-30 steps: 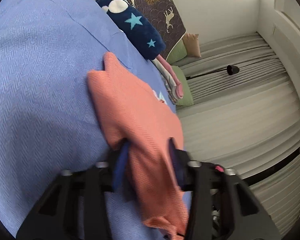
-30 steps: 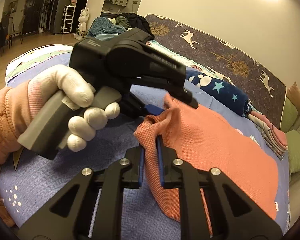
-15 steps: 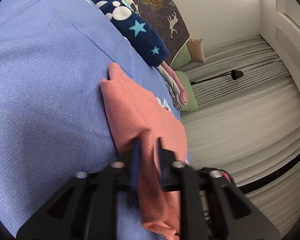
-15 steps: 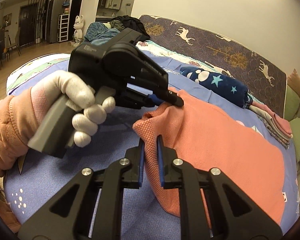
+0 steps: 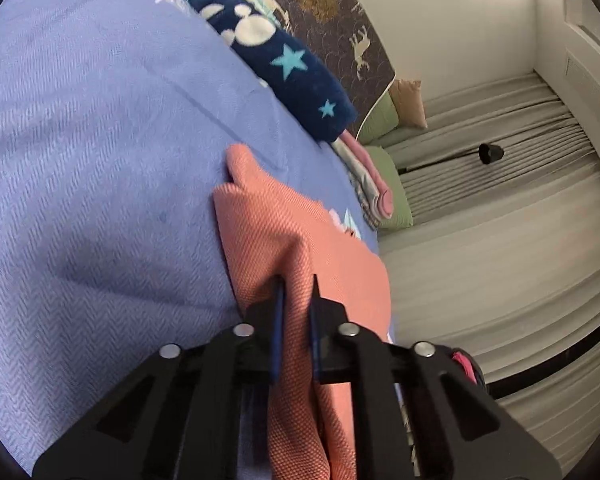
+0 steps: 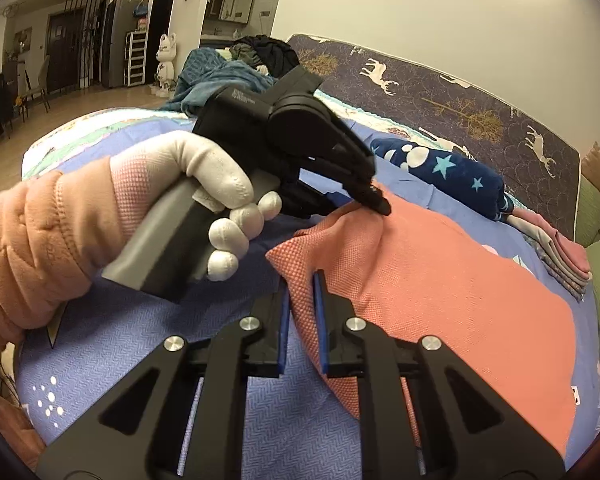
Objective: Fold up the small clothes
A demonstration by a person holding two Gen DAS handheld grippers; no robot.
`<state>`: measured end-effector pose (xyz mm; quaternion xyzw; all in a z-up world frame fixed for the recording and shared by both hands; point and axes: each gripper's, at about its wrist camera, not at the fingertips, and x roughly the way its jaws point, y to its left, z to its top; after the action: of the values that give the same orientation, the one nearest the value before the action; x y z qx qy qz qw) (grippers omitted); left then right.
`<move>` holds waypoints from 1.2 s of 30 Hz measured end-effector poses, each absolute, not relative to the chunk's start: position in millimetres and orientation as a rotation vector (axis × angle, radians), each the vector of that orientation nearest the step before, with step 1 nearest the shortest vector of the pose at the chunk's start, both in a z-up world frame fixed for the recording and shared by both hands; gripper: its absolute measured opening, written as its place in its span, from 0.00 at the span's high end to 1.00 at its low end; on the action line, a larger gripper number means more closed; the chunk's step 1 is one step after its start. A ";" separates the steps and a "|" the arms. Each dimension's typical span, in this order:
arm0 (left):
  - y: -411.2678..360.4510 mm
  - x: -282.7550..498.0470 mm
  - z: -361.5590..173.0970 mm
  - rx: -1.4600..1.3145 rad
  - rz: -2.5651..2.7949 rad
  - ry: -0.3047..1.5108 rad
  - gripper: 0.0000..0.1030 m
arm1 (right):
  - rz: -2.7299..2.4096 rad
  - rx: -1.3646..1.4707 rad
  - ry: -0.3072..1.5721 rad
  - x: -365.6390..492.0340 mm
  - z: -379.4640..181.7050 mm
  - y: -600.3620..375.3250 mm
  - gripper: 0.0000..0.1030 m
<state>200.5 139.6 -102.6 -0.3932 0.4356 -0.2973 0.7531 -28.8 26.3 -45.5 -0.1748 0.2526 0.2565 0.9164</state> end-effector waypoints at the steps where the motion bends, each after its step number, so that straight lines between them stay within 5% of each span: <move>1: 140.6 199.7 -98.7 -0.858 -0.649 0.938 0.93 | 0.525 -0.337 0.515 -28.0 -43.0 21.5 0.89; 11: 123.4 198.0 -62.0 -0.770 -0.582 0.916 0.95 | 0.498 -0.192 0.484 -21.7 -22.2 -27.1 0.90; 15: 139.0 188.9 -63.8 -0.740 -0.483 0.932 0.49 | 0.533 -0.156 0.506 -17.5 -24.8 -35.6 0.90; 25: 163.1 149.2 -100.2 -0.908 -0.516 1.044 0.29 | 0.617 -0.140 0.486 -21.6 -26.0 -30.0 0.92; 31: 154.6 160.0 -99.0 -0.880 -0.527 1.045 0.27 | 0.602 -0.145 0.490 -21.6 -21.6 -35.8 0.93; 34: 157.8 157.3 -92.0 -0.816 -0.499 1.028 0.27 | 0.642 -0.301 0.517 -35.1 -34.0 -20.2 0.79; 36: 167.1 150.6 -90.1 -0.797 -0.473 1.010 0.27 | 0.636 -0.458 0.488 -52.5 -48.4 -1.5 0.55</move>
<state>150.6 167.1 -90.1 -0.3678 0.4665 -0.2185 0.7742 -52.5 -1.5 -48.4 -0.2209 0.2356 0.3067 0.8953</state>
